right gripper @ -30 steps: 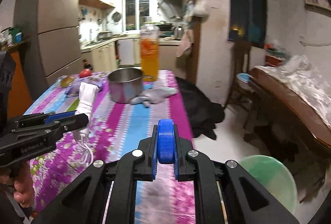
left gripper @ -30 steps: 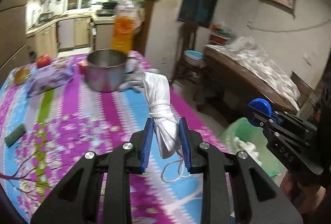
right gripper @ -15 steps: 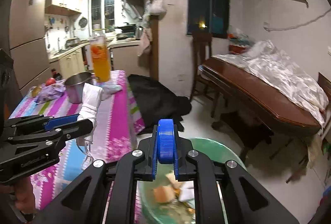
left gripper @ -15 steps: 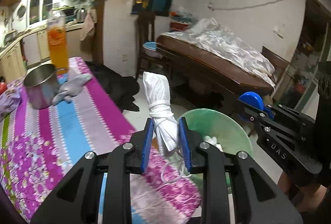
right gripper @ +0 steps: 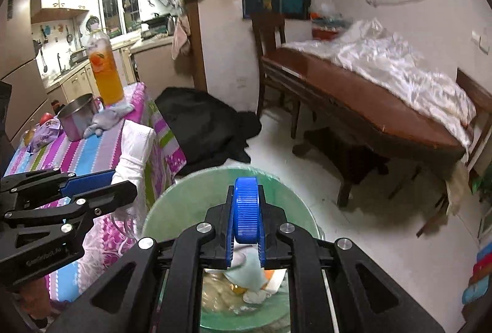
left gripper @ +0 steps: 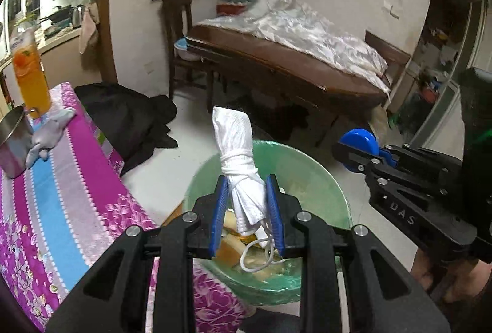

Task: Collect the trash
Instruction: 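Carry the white cloth and blue cap over the green bin, then open both tools to drop the cloth and cap into the bin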

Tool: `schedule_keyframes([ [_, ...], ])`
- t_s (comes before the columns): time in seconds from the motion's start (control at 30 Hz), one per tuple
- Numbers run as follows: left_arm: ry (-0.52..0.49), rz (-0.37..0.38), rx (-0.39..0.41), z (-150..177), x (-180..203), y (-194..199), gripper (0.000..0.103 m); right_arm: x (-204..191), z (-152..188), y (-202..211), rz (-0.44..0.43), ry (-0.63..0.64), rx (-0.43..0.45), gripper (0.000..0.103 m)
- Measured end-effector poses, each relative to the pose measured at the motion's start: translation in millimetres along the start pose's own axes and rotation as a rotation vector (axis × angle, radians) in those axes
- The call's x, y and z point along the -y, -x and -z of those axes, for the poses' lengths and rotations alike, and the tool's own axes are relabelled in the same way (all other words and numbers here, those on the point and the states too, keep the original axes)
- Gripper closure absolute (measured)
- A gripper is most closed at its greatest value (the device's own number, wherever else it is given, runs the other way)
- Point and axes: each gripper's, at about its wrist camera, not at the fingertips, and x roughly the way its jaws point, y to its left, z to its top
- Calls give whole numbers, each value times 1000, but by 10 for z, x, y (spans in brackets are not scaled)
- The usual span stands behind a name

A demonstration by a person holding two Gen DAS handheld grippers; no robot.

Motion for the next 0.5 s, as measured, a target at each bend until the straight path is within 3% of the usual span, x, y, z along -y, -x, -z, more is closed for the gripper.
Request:
schedule_keyframes([
  [0.3, 3, 0, -142, -17, -1, -406, 78, 163, 56, -486, -29, -14, -135, 91],
  [0.5, 8, -11, -178, 1, -35, -526, 79, 172, 122, -676, -32, -17, -169, 91],
])
